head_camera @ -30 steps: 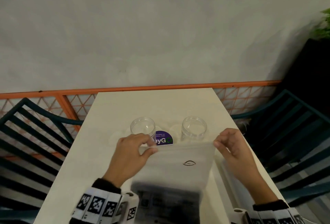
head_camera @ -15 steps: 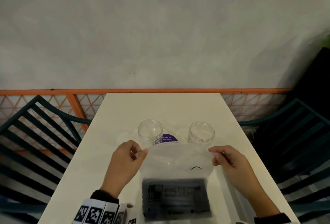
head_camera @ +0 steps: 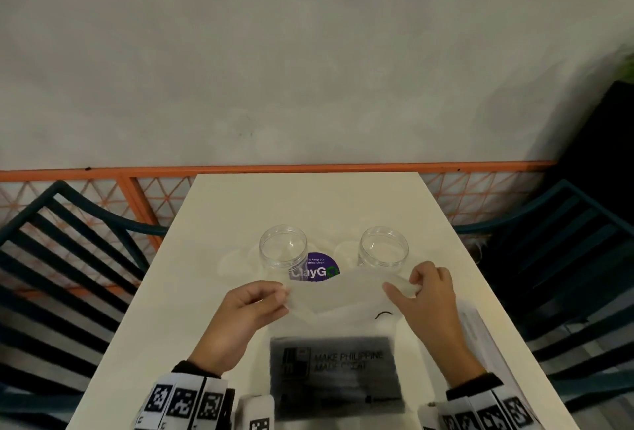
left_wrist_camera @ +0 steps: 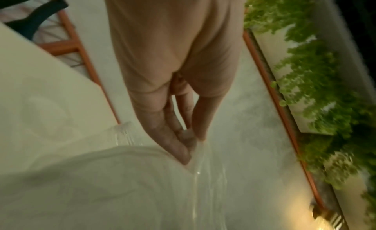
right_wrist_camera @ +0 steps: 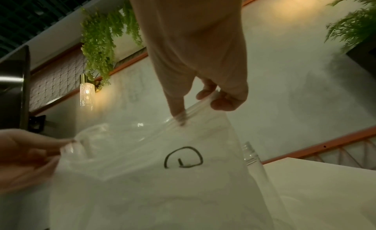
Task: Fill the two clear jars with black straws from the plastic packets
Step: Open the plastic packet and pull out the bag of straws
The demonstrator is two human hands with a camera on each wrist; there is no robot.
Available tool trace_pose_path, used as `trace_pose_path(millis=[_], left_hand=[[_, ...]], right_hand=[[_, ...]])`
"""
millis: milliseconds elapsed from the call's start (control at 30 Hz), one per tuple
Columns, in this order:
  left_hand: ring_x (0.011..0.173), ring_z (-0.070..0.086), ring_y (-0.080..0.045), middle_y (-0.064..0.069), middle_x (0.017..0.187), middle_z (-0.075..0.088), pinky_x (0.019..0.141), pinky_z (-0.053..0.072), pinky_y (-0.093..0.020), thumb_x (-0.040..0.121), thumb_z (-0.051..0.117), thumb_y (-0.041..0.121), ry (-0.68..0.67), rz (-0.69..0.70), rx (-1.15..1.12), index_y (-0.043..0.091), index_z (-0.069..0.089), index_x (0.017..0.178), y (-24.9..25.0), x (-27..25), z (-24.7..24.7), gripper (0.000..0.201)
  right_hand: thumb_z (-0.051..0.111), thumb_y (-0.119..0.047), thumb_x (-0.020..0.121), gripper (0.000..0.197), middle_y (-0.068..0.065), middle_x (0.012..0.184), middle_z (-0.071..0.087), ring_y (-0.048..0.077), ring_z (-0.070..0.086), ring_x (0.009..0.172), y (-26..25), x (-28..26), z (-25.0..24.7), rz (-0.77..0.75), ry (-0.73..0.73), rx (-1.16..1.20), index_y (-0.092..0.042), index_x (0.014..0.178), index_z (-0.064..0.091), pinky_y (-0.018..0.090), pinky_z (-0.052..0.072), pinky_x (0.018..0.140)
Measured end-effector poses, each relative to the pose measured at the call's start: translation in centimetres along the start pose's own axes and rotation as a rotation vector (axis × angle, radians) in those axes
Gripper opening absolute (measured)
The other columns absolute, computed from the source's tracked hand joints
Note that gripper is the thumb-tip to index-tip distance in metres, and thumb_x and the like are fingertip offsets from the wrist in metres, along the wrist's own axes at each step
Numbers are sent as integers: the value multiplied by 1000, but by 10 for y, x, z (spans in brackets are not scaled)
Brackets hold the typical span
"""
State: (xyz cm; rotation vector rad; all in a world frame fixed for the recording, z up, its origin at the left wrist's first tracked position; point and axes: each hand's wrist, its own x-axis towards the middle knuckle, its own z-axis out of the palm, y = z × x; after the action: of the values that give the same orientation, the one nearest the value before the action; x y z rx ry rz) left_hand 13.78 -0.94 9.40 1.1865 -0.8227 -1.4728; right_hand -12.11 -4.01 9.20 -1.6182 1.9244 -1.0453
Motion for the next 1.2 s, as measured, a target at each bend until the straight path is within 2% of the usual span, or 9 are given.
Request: trace_pose_path(millis=[100, 333, 500, 633, 700, 867, 933, 1000, 1200], left_hand=[[71, 70, -18, -9, 77, 72, 67, 58, -27, 32, 94, 26, -121, -67, -216, 4, 72, 76, 1, -1, 0, 54], [73, 70, -23, -12, 74, 69, 75, 59, -40, 32, 86, 11, -184, -145, -556, 5, 68, 67, 5, 1, -2, 40], [73, 69, -23, -14, 81, 68, 61, 59, -30, 79, 46, 9, -92, -137, -356, 0, 64, 86, 9, -1, 7, 21], [91, 70, -20, -13, 97, 72, 75, 59, -29, 97, 24, 38, -123, -142, -261, 5, 63, 101, 9, -7, 12, 52], [101, 66, -19, -7, 105, 72, 85, 56, -30, 91, 26, 47, -154, -118, -174, 9, 62, 108, 7, -8, 12, 55], [84, 62, -16, -5, 91, 71, 72, 51, -26, 88, 53, 12, 12, -40, 116, 8, 69, 98, 2, -8, 11, 19], [81, 59, -12, 3, 87, 72, 71, 44, -25, 88, 56, 18, 74, -39, 201, 15, 72, 93, 2, -8, 7, 18], [83, 57, -13, 1, 93, 73, 71, 42, -24, 85, 60, 23, 97, -20, 288, 19, 74, 93, 3, -9, 2, 16], [67, 64, -21, -8, 77, 67, 66, 48, -26, 71, 77, 22, 351, 163, 618, 10, 64, 75, 6, -14, -8, 17]], right_hand=[[65, -2, 79, 17, 11, 99, 50, 15, 44, 68, 7, 7, 4, 43, 12, -25, -10, 86, 50, 18, 30, 60], [64, -1, 82, 11, 13, 83, 69, 29, 66, 79, 6, 4, 5, 227, -315, 389, -11, 83, 62, 26, 53, 67], [52, 6, 85, 18, 13, 79, 65, 26, 65, 73, -7, -3, 7, 458, -685, 997, -10, 88, 46, 32, 57, 64], [45, 8, 83, 20, 15, 81, 67, 25, 64, 77, -3, 2, 7, 595, -705, 1303, -12, 85, 44, 34, 56, 71], [44, 8, 81, 21, 15, 83, 66, 26, 63, 79, 0, 1, 9, 600, -685, 1270, -13, 82, 47, 37, 54, 73], [62, -14, 83, 6, 13, 92, 56, 22, 51, 85, -9, -8, 15, 561, -645, 1187, -11, 86, 58, 36, 41, 83], [63, -32, 84, 21, 1, 88, 55, 12, 51, 80, -12, -11, 12, 309, -621, 716, -18, 97, 53, 23, 41, 80], [64, -24, 85, 25, -7, 86, 51, 3, 48, 76, -13, -12, 10, 11, -442, 178, -26, 100, 45, 11, 40, 66], [62, -13, 86, 2, 0, 80, 56, 3, 47, 65, -2, 2, 4, -180, -60, -107, -12, 85, 64, 6, 34, 59]])
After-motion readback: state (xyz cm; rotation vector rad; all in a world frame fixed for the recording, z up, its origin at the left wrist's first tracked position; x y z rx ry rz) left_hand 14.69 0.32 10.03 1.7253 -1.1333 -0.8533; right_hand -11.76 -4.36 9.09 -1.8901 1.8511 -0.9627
